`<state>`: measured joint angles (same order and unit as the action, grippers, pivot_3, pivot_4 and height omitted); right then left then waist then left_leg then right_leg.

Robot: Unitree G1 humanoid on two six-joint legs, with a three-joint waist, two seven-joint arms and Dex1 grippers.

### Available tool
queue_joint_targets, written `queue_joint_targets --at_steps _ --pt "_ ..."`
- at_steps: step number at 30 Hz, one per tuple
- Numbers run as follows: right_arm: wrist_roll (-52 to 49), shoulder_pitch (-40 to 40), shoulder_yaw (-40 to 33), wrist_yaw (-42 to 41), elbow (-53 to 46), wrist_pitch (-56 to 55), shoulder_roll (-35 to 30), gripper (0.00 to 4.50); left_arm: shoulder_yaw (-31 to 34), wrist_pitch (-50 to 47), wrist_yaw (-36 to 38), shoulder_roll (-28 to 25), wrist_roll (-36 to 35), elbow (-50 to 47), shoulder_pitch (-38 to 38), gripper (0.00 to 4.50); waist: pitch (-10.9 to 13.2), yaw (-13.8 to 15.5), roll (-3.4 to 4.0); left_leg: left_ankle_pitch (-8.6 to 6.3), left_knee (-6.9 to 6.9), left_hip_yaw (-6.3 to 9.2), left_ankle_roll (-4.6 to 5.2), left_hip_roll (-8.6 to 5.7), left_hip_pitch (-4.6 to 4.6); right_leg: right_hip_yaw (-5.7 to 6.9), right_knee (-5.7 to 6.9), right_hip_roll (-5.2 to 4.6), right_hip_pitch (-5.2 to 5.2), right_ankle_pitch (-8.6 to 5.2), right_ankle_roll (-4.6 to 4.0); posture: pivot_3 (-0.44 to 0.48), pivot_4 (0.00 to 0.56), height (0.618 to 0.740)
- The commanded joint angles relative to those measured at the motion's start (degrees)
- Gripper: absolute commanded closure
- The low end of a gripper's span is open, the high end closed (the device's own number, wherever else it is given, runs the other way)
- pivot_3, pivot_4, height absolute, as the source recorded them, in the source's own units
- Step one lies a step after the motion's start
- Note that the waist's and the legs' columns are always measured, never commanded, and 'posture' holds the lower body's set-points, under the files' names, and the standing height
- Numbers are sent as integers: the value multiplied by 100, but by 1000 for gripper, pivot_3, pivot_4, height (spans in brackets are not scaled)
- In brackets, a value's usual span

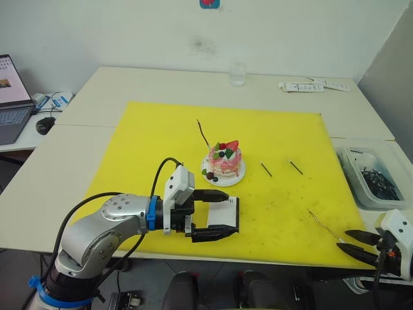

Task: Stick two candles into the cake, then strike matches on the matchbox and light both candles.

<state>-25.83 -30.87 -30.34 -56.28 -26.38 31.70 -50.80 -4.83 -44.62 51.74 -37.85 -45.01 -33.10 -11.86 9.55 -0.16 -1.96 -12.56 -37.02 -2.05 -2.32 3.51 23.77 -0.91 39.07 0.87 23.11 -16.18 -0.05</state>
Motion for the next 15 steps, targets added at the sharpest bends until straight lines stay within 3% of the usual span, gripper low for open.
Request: queue_joint_targets --at_steps 1,4,8,11,15 --pt "-7 20 -333 -79 -413 175 -280 1401 -23 23 -64 53 -76 -161 -30 0 0 3 2 0 0 1 0 0 0 1 0 0 0 0 0 0 150 740" --pt "186 -52 -427 -70 -851 609 -754 1401 -44 72 -103 49 -23 -178 9 0 -3 2 8 0 1 1 0 0 0 0 0 0 0 0 0 0 150 740" --pt "308 103 -376 158 -1493 2158 -1694 1401 -126 172 -141 43 76 -246 51 0 -4 4 7 0 1 1 0 0 0 0 2 0 0 0 1 0 150 740" --pt "-72 655 31 204 -1678 3247 -2327 1401 -304 409 -67 -2 345 -338 122 0 -3 -2 5 0 0 -1 0 -1 0 -1 1 0 0 1 1 0 150 740" --pt "-207 1347 820 372 -1542 3675 -2604 1401 -423 553 -81 2 489 -449 201 0 2 4 -3 0 -1 1 -1 0 1 2 -4 0 0 0 1 0 150 740"
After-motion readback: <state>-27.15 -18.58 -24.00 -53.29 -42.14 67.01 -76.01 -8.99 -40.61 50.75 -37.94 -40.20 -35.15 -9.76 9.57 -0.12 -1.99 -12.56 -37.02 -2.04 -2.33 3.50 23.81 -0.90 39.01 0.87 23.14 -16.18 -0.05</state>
